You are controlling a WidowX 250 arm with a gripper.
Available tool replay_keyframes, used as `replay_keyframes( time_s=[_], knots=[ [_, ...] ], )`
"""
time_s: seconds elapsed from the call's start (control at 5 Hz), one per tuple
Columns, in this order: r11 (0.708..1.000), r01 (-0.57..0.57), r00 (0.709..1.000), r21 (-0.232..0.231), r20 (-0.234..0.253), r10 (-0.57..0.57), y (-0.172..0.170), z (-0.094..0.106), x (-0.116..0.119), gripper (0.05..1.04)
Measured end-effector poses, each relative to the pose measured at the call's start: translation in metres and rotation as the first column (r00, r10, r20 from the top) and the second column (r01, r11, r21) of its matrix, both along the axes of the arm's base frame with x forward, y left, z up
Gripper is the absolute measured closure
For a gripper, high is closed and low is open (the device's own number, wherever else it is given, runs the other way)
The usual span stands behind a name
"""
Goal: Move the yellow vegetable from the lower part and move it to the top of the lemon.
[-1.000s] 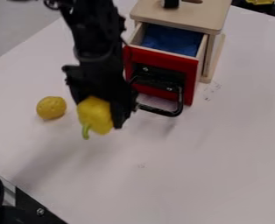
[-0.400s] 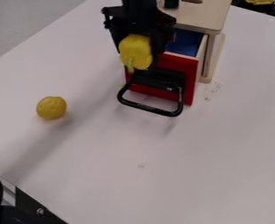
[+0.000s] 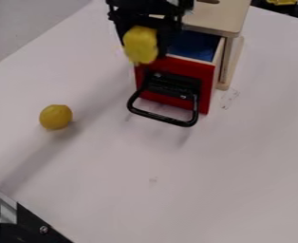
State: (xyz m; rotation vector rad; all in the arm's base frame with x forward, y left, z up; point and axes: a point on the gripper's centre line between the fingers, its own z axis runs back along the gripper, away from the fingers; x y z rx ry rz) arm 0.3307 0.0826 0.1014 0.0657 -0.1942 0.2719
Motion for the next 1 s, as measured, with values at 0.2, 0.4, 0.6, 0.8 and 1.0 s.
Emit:
replay_keyframes(
  time_s=[0.2, 0.4, 0.6, 0.8, 1.0],
  knots=[
    [0.997, -0.083, 0.997, 0.003, -0.001, 0.083, 0.032, -0.004, 0.0, 0.243],
    [0.992, -0.126, 0.99, -0.008, -0.068, 0.125, 0.05, -0.027, -0.011, 0.243],
    [0.993, -0.121, 0.99, 0.008, -0.075, 0.121, 0.053, -0.046, -0.014, 0.243],
    [0.994, -0.106, 0.989, 0.024, -0.105, 0.108, 0.051, -0.072, -0.018, 0.243],
    [0.996, -0.081, 0.994, 0.048, -0.075, 0.084, 0.055, -0.092, -0.025, 0.243]
  ],
)
